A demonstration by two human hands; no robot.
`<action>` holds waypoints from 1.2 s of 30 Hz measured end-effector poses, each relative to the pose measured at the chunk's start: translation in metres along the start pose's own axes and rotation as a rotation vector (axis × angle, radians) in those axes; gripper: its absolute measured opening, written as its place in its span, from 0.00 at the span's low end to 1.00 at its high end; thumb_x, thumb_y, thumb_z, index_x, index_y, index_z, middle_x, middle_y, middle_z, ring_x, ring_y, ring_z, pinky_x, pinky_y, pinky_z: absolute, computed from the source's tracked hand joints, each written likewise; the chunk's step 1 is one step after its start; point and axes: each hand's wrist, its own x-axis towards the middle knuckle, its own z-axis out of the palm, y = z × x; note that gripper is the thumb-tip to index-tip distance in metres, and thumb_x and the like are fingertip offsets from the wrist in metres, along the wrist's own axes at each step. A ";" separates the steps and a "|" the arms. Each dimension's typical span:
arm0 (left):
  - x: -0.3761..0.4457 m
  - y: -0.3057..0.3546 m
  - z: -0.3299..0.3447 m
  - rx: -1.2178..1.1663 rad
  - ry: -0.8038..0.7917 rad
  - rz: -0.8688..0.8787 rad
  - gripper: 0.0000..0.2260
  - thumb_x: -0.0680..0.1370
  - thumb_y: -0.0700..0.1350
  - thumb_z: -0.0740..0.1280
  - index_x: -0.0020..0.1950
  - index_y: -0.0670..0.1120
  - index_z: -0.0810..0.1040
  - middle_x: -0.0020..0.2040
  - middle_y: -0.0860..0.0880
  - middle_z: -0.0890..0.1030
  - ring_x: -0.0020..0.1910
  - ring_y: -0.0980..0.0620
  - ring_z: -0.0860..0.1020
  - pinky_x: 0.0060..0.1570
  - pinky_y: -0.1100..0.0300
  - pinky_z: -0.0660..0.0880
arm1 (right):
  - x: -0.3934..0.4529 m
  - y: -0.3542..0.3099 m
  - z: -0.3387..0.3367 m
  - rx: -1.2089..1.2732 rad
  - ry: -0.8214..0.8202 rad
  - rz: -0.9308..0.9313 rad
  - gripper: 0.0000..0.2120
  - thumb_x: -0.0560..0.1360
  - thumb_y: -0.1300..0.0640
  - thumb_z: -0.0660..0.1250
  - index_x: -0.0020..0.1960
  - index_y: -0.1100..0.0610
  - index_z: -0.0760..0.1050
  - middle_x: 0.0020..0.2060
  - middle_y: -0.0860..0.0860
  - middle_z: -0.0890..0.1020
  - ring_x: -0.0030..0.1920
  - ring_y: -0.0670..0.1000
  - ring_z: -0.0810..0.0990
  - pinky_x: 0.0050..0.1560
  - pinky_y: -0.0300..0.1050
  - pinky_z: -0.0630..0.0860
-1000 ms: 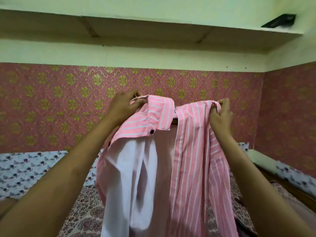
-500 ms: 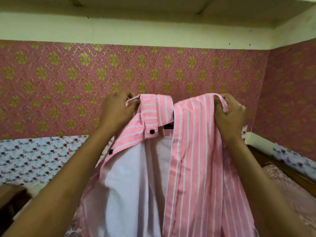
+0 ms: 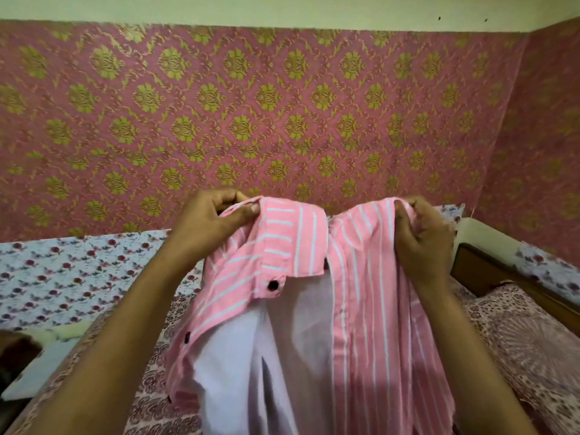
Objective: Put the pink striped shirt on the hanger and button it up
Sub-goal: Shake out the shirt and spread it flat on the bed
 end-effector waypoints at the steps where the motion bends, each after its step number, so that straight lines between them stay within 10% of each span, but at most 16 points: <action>1: 0.011 -0.023 0.008 0.021 -0.039 -0.059 0.11 0.67 0.55 0.68 0.35 0.47 0.79 0.30 0.53 0.78 0.31 0.58 0.71 0.31 0.63 0.64 | -0.005 0.023 0.011 -0.027 -0.093 0.056 0.15 0.76 0.48 0.58 0.41 0.57 0.75 0.23 0.49 0.70 0.24 0.45 0.64 0.27 0.44 0.58; 6: 0.038 -0.180 0.076 0.155 -0.188 -0.330 0.15 0.75 0.48 0.69 0.29 0.46 0.74 0.25 0.54 0.70 0.27 0.56 0.66 0.31 0.60 0.59 | -0.064 0.153 0.086 -0.141 -0.523 0.372 0.10 0.77 0.56 0.63 0.37 0.51 0.67 0.25 0.45 0.70 0.26 0.45 0.69 0.26 0.38 0.59; 17: 0.140 -0.459 0.220 0.117 0.108 -0.709 0.15 0.77 0.45 0.64 0.30 0.48 0.71 0.20 0.51 0.75 0.32 0.46 0.75 0.40 0.57 0.75 | -0.128 0.362 0.284 -0.259 -0.307 0.701 0.16 0.80 0.52 0.55 0.56 0.64 0.72 0.44 0.62 0.78 0.46 0.57 0.76 0.41 0.44 0.62; 21: 0.149 -0.543 0.272 0.144 0.015 -0.687 0.08 0.71 0.39 0.67 0.49 0.45 0.78 0.49 0.39 0.82 0.49 0.43 0.79 0.51 0.54 0.74 | -0.175 0.423 0.332 -0.298 -0.410 0.788 0.29 0.74 0.40 0.51 0.66 0.59 0.66 0.55 0.63 0.78 0.55 0.62 0.76 0.53 0.49 0.69; 24: 0.096 -0.596 0.301 0.243 -0.129 -0.711 0.20 0.75 0.40 0.66 0.67 0.42 0.69 0.61 0.38 0.77 0.61 0.42 0.75 0.57 0.58 0.68 | -0.249 0.443 0.333 -0.400 -0.572 0.780 0.32 0.72 0.38 0.51 0.69 0.58 0.64 0.62 0.60 0.75 0.62 0.61 0.73 0.63 0.54 0.68; 36: -0.195 -0.597 0.260 0.441 -0.227 -0.843 0.23 0.71 0.50 0.62 0.63 0.41 0.73 0.62 0.39 0.75 0.59 0.40 0.74 0.58 0.52 0.69 | -0.490 0.349 0.215 -0.577 -1.015 0.536 0.29 0.68 0.52 0.53 0.66 0.61 0.69 0.66 0.62 0.71 0.66 0.60 0.70 0.64 0.58 0.66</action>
